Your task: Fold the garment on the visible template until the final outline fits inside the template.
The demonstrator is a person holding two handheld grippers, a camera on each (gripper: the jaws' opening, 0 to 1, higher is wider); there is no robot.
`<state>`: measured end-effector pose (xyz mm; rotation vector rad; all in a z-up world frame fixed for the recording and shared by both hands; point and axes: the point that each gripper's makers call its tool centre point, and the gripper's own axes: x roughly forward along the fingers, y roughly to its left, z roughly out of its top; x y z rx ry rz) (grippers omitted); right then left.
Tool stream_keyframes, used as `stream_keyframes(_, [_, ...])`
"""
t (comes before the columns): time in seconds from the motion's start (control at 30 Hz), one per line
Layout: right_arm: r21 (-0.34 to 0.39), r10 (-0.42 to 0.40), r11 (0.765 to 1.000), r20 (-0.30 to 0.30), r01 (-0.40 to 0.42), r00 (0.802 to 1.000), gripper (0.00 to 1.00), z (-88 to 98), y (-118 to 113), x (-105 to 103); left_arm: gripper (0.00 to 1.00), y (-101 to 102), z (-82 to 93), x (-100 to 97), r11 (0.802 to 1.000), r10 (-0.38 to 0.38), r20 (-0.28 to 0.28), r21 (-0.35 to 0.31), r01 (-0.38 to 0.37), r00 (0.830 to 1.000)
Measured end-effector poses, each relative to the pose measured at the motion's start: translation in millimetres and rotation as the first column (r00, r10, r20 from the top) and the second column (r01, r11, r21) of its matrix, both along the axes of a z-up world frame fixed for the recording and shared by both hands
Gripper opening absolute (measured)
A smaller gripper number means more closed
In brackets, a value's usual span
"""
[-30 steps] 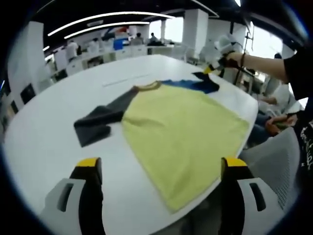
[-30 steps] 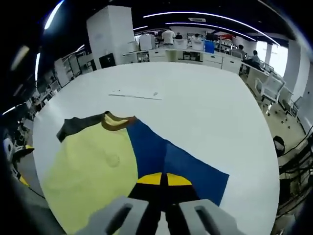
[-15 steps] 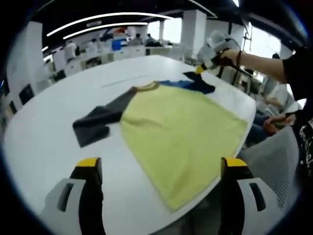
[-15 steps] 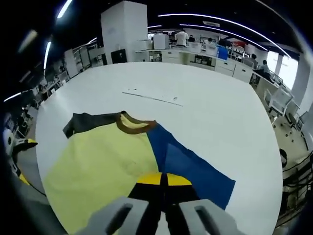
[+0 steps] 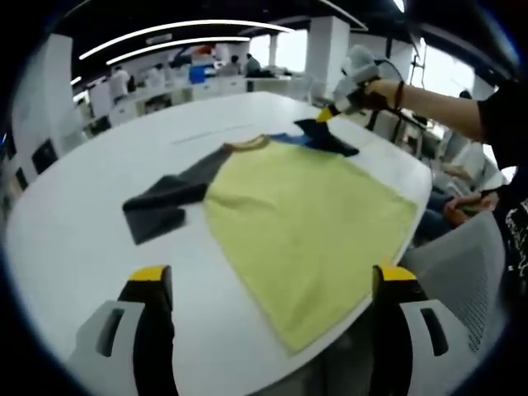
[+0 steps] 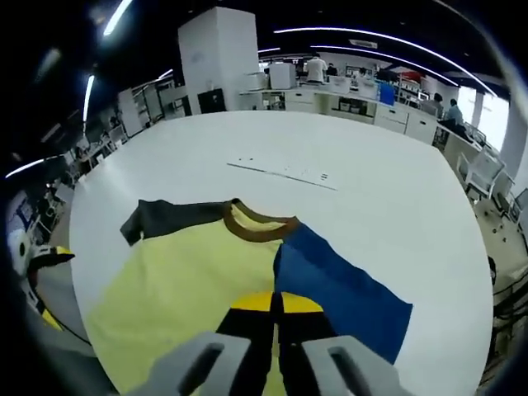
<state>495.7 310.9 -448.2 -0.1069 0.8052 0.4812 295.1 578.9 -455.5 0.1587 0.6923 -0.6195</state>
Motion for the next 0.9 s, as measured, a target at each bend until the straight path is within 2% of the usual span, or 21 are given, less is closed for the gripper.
stream_keyframes(0.43, [0.022, 0.038, 0.999, 0.010, -0.038, 0.999, 0.00, -0.4, 33, 7, 0.97, 2, 2.2, 3.0, 1.000, 0.017, 0.007, -0.014, -0.017, 1.000])
stream_keyframes(0.57, [0.018, 0.051, 0.999, 0.015, -0.052, 0.999, 0.00, -0.4, 42, 8, 0.97, 3, 2.4, 2.5, 1.000, 0.022, 0.008, -0.017, -0.022, 1.000])
stream_keyframes(0.7, [-0.022, 0.073, 0.997, 0.035, -0.072, 0.997, 0.00, 1.9, 47, 10, 0.97, 4, 0.5, 1.1, 1.000, 0.025, 0.002, -0.016, -0.025, 1.000])
stream_keyframes(0.9, [-0.020, 0.093, 0.996, 0.040, -0.092, 0.995, 0.00, 2.9, 64, 7, 0.97, 3, -1.1, 1.9, 0.999, 0.027, -0.002, -0.020, -0.027, 1.000])
